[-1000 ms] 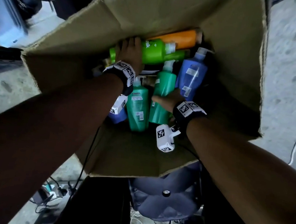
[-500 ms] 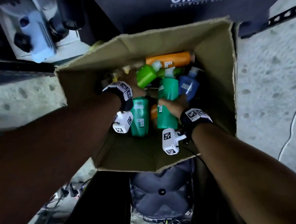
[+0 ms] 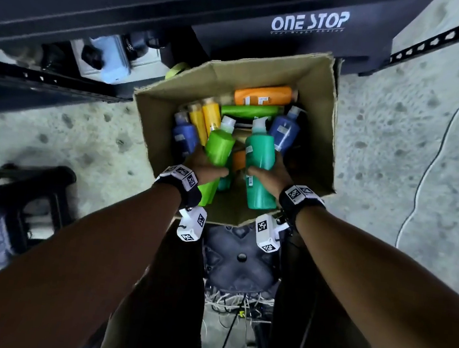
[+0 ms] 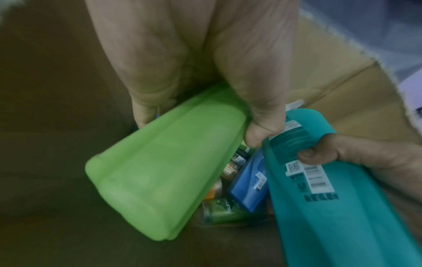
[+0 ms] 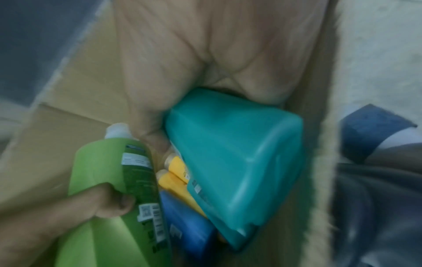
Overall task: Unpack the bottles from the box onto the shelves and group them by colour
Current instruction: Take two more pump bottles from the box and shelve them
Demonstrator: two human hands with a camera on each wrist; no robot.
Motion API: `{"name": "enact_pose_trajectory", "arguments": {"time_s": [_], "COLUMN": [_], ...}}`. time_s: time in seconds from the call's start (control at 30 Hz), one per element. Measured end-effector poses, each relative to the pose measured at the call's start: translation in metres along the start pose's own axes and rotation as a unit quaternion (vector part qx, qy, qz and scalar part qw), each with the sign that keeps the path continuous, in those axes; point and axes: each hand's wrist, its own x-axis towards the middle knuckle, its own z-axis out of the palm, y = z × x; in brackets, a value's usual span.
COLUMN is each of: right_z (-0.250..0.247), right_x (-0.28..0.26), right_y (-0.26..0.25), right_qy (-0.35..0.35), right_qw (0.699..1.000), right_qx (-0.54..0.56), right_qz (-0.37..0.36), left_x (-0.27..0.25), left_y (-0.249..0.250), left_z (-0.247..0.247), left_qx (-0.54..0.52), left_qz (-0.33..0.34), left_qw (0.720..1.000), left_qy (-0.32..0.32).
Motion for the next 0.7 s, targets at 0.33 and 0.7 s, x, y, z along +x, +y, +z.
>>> {"name": "enact_pose_trajectory", "arguments": {"time_s": [0.33,0.7], "right_z": [-0.025,-0.044], "right_x": [-0.094,-0.221], "right_y": [-0.039,-0.06], "right_qy": [-0.013,-0.022], "right_qw": [0.999,0.998], "right_qx": [0.025,0.004], "right_qz": [-0.047,-0.062], "left_x": [-0.116,-0.239], "left_y": [-0.002,0.013], "left_z": [-0.028,-0.05], "left_qx": [-0.11,-0.171], "left_qz": [-0.004,-0.004], "left_qw": [0.994,0.984], "left_qy": [0.022,0.046]}}
